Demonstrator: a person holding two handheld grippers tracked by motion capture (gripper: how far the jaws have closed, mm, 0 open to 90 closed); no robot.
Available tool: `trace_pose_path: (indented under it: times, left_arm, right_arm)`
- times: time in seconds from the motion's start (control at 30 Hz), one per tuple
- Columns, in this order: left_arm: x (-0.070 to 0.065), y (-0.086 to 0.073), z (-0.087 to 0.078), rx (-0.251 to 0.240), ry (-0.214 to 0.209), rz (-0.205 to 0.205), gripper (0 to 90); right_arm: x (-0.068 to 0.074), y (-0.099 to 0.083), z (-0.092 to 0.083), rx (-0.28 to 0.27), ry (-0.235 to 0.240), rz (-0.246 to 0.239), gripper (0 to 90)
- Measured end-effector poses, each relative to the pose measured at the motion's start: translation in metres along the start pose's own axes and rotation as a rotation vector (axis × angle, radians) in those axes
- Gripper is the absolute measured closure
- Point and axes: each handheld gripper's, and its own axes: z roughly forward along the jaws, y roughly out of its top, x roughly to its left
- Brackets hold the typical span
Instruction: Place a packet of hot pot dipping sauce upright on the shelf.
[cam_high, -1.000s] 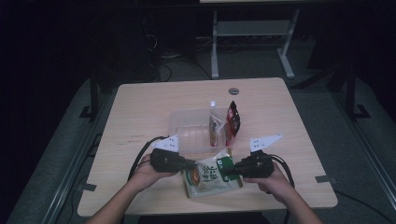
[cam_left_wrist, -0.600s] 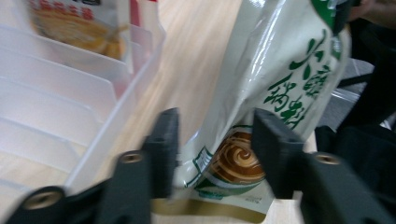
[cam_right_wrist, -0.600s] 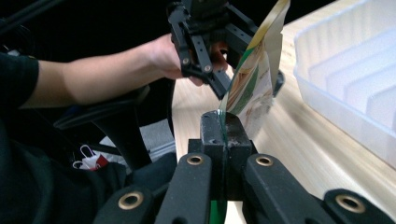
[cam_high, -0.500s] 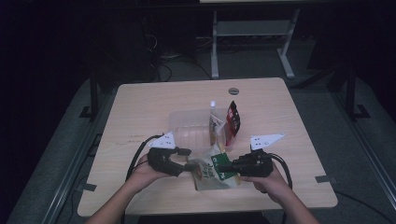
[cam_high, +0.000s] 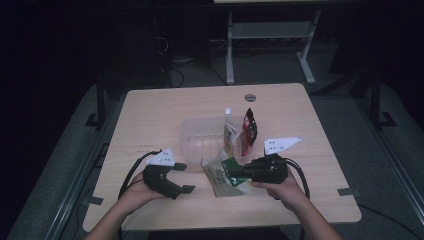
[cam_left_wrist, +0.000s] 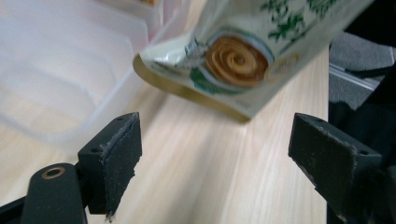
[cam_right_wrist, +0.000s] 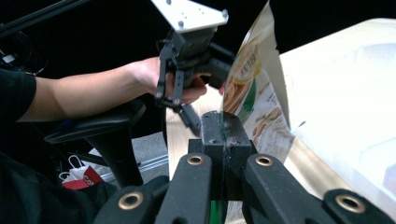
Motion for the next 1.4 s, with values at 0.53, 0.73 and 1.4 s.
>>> trace_pose_path:
  times: [0.53,0.73,1.4]
  left_arm:
    - [0.005,-0.028,-0.015,0.000,0.010,-0.066,16.9]
    - [0.006,-0.029,-0.015,0.000,0.008,-0.069,16.9]
    - [0.009,-0.030,-0.017,0.010,0.000,-0.064,17.0]
  right_arm:
    - [-0.008,0.037,0.019,-0.069,-0.035,-0.044,90.0]
    - [-0.017,0.057,0.023,-0.106,-0.064,-0.048,90.0]
    - [-0.050,0.086,0.046,-0.168,-0.152,-0.016,90.0]
